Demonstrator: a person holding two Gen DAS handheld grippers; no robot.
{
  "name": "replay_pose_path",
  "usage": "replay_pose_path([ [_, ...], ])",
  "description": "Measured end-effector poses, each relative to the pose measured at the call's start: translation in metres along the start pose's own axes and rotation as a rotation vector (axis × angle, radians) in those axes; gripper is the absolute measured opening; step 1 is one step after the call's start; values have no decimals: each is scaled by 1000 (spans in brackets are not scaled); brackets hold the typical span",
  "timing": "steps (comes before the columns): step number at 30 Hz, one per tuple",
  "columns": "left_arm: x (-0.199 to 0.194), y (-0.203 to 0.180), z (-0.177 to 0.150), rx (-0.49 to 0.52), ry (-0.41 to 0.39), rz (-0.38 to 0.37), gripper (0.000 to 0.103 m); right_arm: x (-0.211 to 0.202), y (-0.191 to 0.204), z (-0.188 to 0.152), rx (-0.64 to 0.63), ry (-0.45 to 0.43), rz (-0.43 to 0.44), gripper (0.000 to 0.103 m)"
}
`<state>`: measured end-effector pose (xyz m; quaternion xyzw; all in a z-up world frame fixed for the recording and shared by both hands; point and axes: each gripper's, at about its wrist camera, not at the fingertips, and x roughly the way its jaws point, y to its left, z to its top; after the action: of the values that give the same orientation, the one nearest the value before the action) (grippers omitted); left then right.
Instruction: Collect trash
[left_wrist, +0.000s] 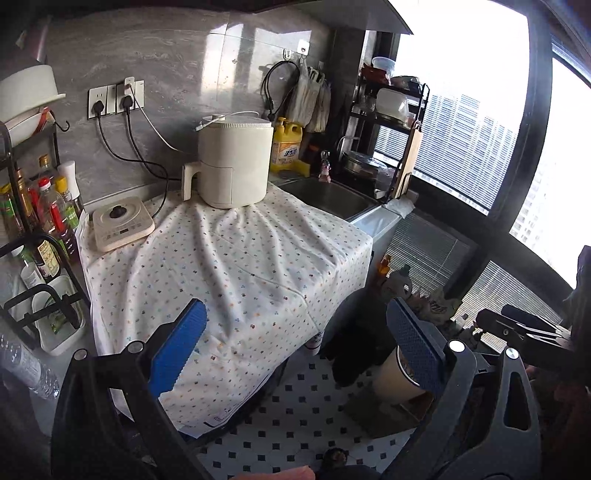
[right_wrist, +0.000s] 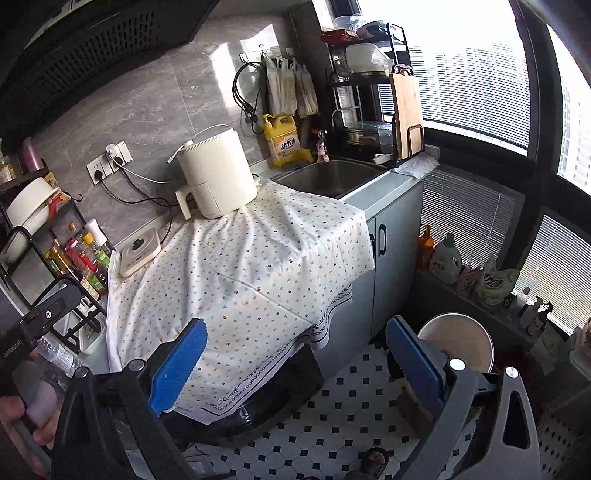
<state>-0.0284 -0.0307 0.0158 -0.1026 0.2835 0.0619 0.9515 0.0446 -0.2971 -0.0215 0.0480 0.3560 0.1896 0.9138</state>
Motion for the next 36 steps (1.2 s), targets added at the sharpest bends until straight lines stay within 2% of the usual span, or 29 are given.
replay_pose_path([
  [12,-2,2,3,-8,-10,9,97,3,-2,5,-2,-3,2,95],
  [36,3,0,3,13,3,-12,97,2,-4,-9,37,-9,-25,95],
])
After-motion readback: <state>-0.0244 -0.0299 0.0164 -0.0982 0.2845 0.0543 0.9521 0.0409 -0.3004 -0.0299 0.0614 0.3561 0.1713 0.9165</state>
